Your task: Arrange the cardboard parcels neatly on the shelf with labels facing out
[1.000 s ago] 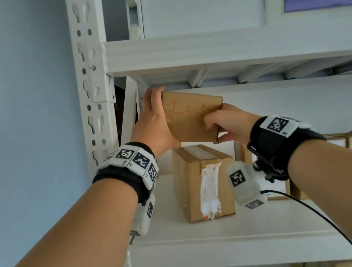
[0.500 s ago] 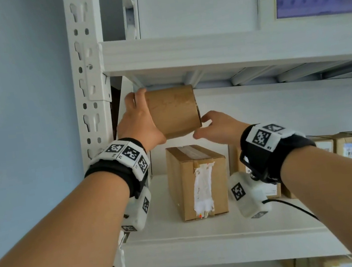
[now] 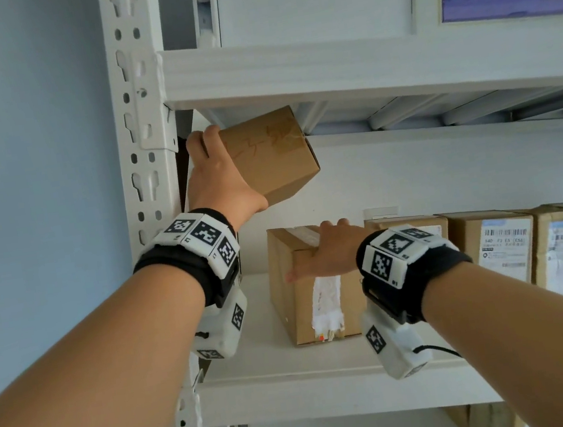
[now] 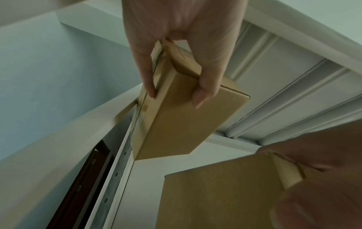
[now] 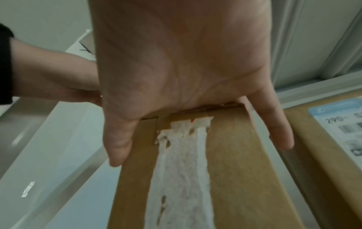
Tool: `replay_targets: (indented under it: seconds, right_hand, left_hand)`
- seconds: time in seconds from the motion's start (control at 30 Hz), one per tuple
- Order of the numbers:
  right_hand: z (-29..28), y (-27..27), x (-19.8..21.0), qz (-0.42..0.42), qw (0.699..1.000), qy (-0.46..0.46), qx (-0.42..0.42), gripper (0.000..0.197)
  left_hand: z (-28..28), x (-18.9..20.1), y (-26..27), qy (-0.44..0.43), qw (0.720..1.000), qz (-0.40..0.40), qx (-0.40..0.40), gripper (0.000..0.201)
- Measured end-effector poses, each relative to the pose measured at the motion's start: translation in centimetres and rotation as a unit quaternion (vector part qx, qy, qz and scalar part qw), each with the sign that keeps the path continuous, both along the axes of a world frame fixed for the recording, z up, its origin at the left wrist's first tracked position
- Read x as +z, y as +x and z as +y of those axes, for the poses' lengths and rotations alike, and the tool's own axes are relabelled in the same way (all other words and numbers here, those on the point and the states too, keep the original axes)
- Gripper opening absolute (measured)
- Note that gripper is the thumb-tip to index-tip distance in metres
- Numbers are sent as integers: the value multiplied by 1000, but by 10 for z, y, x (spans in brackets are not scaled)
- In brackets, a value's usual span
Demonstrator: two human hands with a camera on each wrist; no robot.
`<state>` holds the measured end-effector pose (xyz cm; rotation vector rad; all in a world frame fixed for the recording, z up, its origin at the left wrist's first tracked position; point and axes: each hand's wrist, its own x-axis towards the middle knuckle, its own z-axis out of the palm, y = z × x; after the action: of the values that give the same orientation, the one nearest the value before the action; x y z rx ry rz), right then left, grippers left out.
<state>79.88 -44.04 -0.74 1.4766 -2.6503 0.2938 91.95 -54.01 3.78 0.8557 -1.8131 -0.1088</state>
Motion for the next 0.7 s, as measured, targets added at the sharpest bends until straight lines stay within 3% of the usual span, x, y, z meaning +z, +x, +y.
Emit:
replay_targets:
  seconds: [0.17, 0.33, 0.6, 0.7]
  right_hand:
    - [1, 9, 12, 25, 999, -30, -8, 88]
    - [15, 10, 54, -25, 997, -74, 26, 60]
    - [29, 12, 96, -57, 994, -90, 34, 34]
    - [27, 13, 97, -68, 994, -76, 32, 38]
  left_hand:
    - [-4, 1, 4, 16, 1000, 7, -6, 114]
    - [-6, 3, 6, 15, 999, 31, -15, 111]
    - [-8, 7, 7, 10, 998, 50, -24, 109]
    - [-7, 7, 7, 23, 998, 51, -29, 110]
